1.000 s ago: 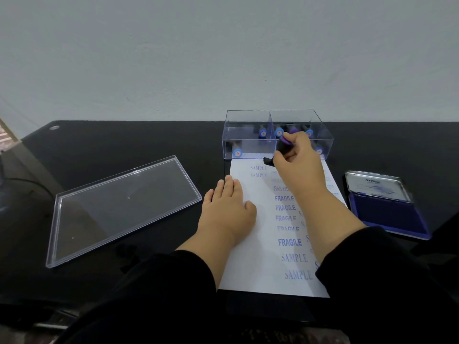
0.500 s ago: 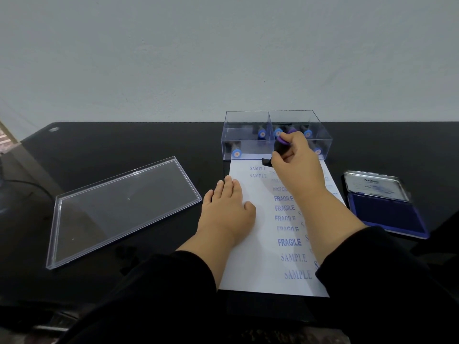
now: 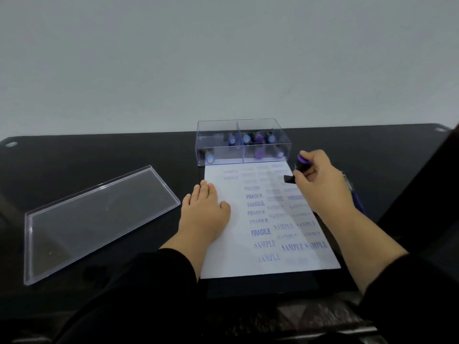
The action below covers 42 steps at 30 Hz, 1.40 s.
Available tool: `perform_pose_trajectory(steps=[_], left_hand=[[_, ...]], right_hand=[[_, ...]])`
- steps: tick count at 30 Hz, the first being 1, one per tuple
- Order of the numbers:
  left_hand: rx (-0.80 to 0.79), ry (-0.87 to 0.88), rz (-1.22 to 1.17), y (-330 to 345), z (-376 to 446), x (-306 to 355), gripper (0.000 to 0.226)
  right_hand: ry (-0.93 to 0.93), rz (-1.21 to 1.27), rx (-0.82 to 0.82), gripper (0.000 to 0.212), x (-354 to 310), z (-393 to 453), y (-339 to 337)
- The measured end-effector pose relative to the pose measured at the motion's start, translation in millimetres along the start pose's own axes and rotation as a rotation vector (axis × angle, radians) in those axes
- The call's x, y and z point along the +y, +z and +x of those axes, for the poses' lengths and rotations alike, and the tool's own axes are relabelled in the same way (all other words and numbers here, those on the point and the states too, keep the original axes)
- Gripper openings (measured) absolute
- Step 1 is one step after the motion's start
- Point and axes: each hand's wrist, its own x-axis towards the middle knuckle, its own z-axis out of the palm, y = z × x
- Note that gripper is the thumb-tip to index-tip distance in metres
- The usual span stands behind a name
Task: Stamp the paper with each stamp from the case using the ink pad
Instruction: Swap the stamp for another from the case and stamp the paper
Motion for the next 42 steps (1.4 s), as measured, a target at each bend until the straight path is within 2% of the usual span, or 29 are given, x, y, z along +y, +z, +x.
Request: perform_pose_trajectory(steps=[6,12,23,31,38,42], left_hand=[[0.002,0.004,0.010,-1,-1,2,0.061],[-0.008,-0.003,0.025,0,2,1,0.061],[-0.017,0.001,0.045,0,3,2,0.060],[0.003,0.001,0.013,-4,-8,5,0.057],[-0.123,0.065,0.089,-12,-11,-6,0.060],[-0.104,0.101,0.115,-6,-19,-14,0.061]], right_hand=[[0.104,-0.201,0.062,0.032,20,-14,-34],[0.163,-0.284,0.081,0.031,36,-20,-39],[0.181,-0.265,0.110,0.027,46,-25,-26],[0.192,-0.305,0.063,0.027,39,-23,-32],[0.194,-0.344,0.053,0.022,37,-22,-32],[0.192,-0.370,0.045,0.025,37,-23,-31]])
